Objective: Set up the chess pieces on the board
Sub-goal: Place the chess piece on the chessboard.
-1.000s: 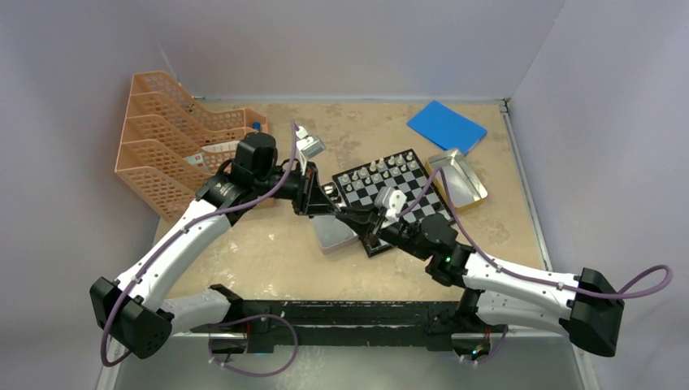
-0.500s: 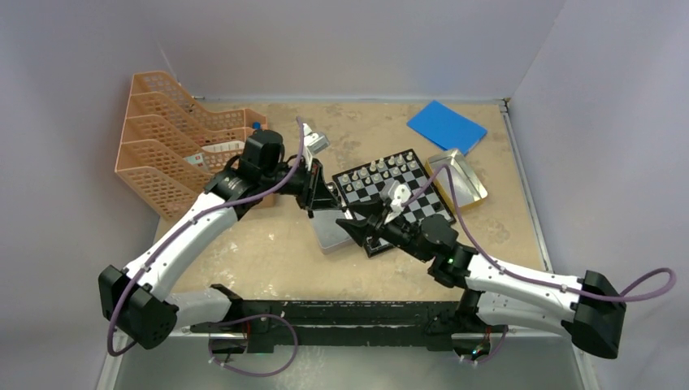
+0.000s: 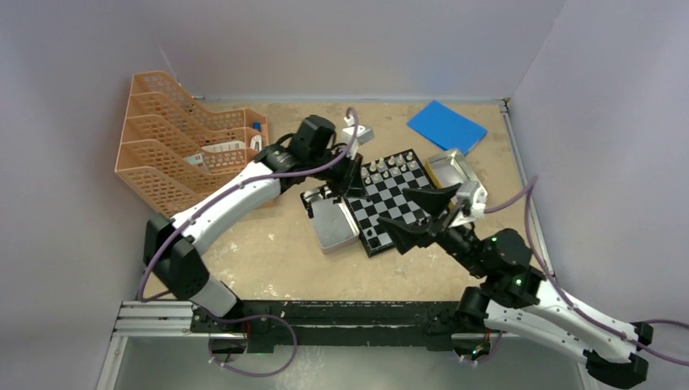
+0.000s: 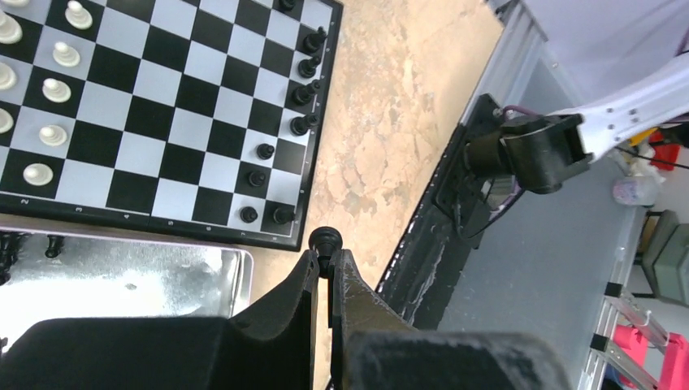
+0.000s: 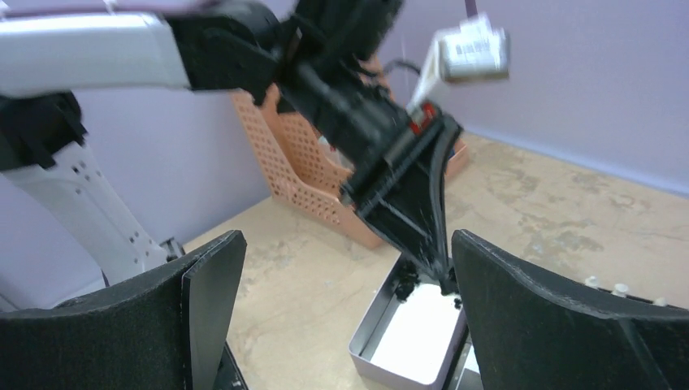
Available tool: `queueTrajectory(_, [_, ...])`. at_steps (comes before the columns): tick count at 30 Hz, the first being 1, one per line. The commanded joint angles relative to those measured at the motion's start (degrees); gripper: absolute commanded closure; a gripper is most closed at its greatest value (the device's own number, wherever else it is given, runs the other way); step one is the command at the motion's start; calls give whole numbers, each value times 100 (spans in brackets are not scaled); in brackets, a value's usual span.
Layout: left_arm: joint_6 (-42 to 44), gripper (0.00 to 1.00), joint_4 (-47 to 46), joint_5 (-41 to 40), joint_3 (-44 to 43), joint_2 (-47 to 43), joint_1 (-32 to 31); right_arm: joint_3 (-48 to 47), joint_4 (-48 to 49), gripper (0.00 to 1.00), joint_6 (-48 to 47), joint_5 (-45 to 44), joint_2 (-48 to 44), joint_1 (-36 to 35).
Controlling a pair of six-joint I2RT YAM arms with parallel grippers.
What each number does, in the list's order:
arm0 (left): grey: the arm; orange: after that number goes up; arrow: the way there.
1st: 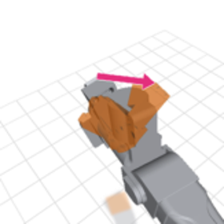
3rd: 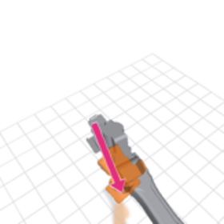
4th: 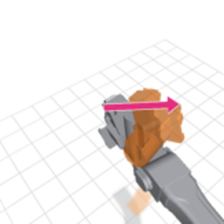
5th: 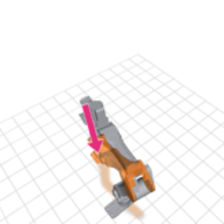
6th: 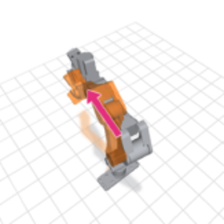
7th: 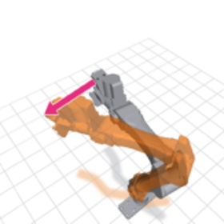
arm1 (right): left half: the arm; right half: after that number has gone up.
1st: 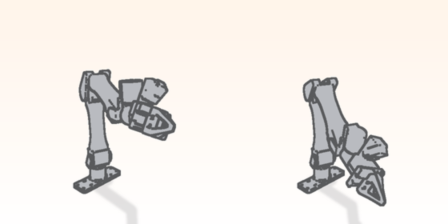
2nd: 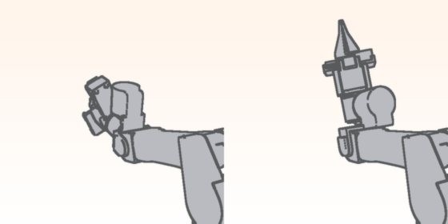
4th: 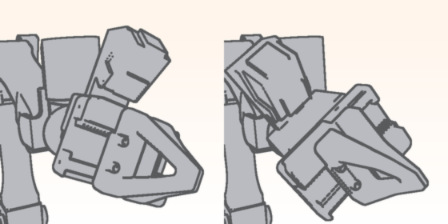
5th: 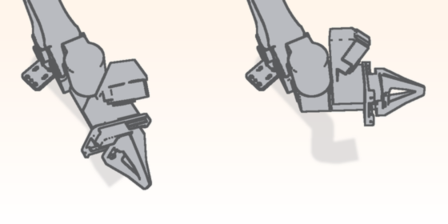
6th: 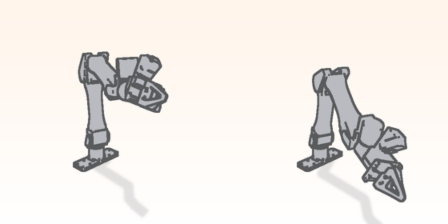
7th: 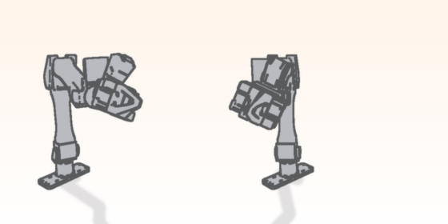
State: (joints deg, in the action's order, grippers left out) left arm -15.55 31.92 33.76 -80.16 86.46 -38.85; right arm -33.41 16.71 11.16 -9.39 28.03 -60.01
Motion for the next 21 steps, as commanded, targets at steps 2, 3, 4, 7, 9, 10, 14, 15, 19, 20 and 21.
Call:
queueTrajectory(2, [-21,100,346,-710,-899,905,-412,-982,-1219,1,206,-755,-486,-28])
queueTrajectory(3, [-45,100,402,-756,-1060,1109,-459,-1111,-1394,1,368,-915,-573,-23])
queueTrajectory(4, [-64,100,469,-815,-1210,1298,-506,-1249,-1545,1,579,-1006,-682,-20])
queueTrajectory(7, [-102,100,665,-1013,-1697,1866,-641,-1530,-1930,1,857,-1289,-931,-28])
queueTrajectory(9, [-123,100,779,-1086,-1965,2197,-685,-1619,-2025,1,871,-1375,-1078,-24])
queueTrajectory(10, [-136,100,833,-1149,-2095,2362,-714,-1636,-2040,1,869,-1385,-1165,-20])
queueTrajectory(14, [-174,100,1061,-1411,-2654,3000,-896,-1617,-2066,1,929,-1392,-1411,-24])
queueTrajectory(15, [-176,100,1102,-1455,-2786,3140,-941,-1621,-2097,1,929,-1377,-1448,-28])
queueTrajectory(19, [-194,100,1251,-1747,-3220,3632,-1144,-1784,-2401,1,964,-1501,-1498,-24])
queueTrajectory(20, [-194,100,1276,-1764,-3311,3750,-1179,-1814,-2469,1,964,-1555,-1514,-25])
queueTrajectory(21, [-206,100,1351,-1802,-3410,3874,-1205,-1832,-2510,1,964,-1599,-1547,-24])
